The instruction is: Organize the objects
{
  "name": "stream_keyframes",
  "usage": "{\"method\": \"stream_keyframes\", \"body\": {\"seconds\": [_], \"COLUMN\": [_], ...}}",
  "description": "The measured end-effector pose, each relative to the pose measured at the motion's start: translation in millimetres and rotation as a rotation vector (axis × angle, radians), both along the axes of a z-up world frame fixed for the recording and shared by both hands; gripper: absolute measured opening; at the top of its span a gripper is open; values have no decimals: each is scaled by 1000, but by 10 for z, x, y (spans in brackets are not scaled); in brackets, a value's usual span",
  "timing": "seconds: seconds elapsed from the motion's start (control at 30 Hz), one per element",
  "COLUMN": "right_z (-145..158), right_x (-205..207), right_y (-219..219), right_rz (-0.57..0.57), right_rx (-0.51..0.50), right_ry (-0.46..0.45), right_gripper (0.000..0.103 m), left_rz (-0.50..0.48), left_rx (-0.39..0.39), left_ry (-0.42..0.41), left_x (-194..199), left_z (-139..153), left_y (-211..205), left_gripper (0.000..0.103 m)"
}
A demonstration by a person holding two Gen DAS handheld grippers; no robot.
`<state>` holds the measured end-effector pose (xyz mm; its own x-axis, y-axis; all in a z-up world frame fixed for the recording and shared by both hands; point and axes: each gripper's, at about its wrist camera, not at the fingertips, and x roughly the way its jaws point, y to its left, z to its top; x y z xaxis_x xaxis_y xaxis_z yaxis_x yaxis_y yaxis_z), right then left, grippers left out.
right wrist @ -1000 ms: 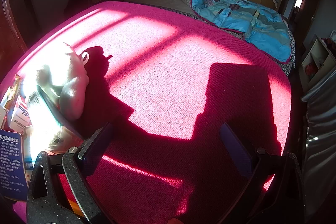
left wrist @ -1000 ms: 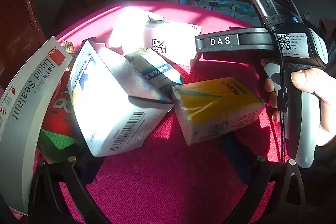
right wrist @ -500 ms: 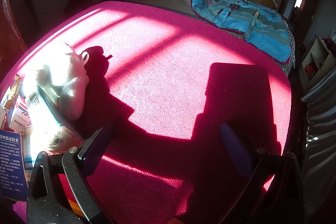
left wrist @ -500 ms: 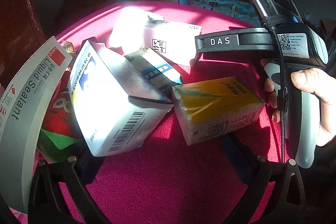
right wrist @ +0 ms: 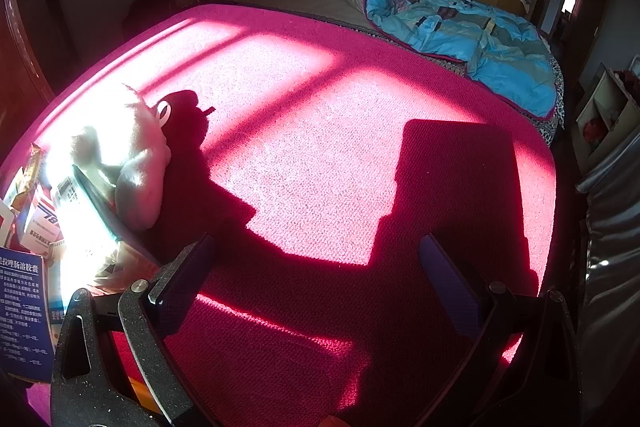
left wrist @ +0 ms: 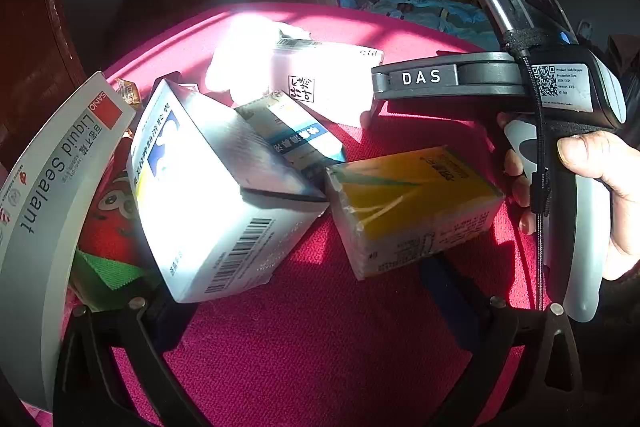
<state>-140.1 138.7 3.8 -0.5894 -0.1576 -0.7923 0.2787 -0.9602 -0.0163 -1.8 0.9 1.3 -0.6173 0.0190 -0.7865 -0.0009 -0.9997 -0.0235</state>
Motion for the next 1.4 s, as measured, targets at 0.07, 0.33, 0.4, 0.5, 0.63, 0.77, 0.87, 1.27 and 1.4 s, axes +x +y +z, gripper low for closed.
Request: {"method": "stream_keyframes", "body": {"seconds": [0.07, 0.33, 0.4, 0.5, 0.63, 0.77, 0.87, 1.27, 1.4], "right_z": [2, 8, 29, 72, 263, 510, 600, 190, 117], "right_x": [-7, -23, -22, -26, -49, 12, 152, 878, 925], "right_y": [-2, 4, 62, 191, 388, 484, 365, -214, -329], "right_rz": [0, 0, -2, -6, 14, 150, 426, 986, 1033], "right_rx": [-3, -23, -67, -146, -263, -391, -461, -171, -80], "right_ry": [-1, 0, 2, -2, 30, 93, 47, -27, 4], "right_gripper": [103, 103, 103, 103, 103, 103, 103, 103, 103], "left_rz": [0, -16, -60, -101, -51, 121, 231, 145, 135], "left_rx": [-3, -11, 19, 61, 132, 124, 111, 84, 93], "left_ry": [0, 21, 76, 164, 283, 380, 363, 128, 73], "left_x": [-2, 70, 204, 477, 906, 1224, 1273, 520, 346], "left_z": [4, 64, 206, 541, 904, 1214, 1269, 784, 658], "left_y": [4, 45, 98, 105, -183, -652, -905, -1012, -994], "left_gripper": [103, 103, 103, 103, 103, 103, 103, 103, 94]}}
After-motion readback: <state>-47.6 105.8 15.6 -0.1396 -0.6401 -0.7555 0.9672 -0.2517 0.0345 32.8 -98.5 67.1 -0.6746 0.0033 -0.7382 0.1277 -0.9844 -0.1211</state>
